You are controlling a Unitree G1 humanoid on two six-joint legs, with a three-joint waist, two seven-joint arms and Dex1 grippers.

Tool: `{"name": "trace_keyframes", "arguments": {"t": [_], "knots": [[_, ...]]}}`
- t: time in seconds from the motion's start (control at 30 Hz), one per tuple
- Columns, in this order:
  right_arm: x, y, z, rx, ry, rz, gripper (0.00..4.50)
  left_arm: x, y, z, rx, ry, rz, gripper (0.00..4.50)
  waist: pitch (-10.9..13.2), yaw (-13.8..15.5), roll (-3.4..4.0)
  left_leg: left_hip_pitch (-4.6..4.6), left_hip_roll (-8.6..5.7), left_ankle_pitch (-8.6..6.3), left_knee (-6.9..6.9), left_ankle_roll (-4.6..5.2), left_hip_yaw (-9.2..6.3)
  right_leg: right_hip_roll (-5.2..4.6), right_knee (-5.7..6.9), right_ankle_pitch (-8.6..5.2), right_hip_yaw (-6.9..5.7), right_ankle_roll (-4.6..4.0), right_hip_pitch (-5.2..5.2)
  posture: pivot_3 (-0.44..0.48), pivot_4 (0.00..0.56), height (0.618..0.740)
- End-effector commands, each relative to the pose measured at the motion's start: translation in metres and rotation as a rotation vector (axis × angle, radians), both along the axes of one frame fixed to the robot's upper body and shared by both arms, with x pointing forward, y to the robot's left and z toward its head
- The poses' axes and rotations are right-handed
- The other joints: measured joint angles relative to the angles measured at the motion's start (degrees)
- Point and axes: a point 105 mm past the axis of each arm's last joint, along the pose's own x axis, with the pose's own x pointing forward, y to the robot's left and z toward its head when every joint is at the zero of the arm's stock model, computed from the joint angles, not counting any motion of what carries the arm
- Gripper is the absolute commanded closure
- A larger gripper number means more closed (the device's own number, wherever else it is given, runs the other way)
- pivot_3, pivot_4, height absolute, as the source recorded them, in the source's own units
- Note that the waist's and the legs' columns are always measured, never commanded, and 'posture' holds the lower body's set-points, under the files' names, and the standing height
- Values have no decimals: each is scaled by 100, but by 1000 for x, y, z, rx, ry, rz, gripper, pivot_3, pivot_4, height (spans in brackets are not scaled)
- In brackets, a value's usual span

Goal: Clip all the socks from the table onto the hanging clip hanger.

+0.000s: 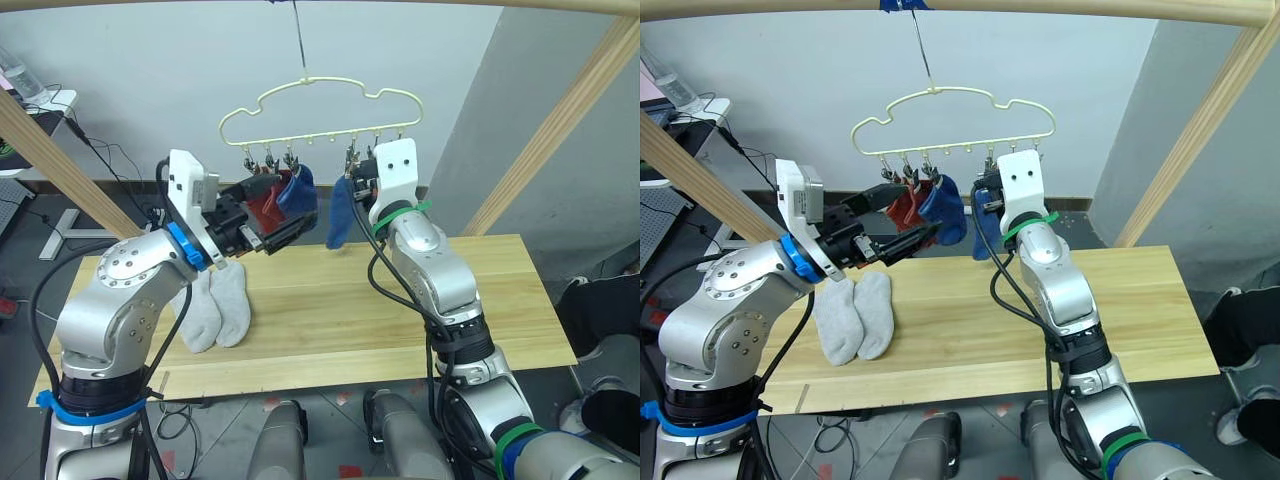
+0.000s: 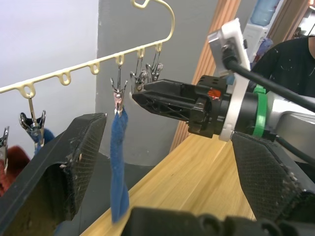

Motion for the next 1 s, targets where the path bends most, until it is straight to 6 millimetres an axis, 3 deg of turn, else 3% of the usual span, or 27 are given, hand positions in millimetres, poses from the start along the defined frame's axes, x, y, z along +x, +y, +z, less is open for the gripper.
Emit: {"name": "trace_keyframes", "arguments": {"t": [0.03,1.0], "knots": [[1,-8,21,29,-72,-48,2897,-4,-1,10,6,-51,-5,0,5,0,1,0,0,0,0,0,0,0,0,0,0,0,0,35,292,740],[16,5,29,83,-68,-58,2897,-1,1,6,8,-50,1,0,22,-3,1,-1,1,0,-6,0,-1,0,-3,0,0,0,-1,40,290,740]]}}
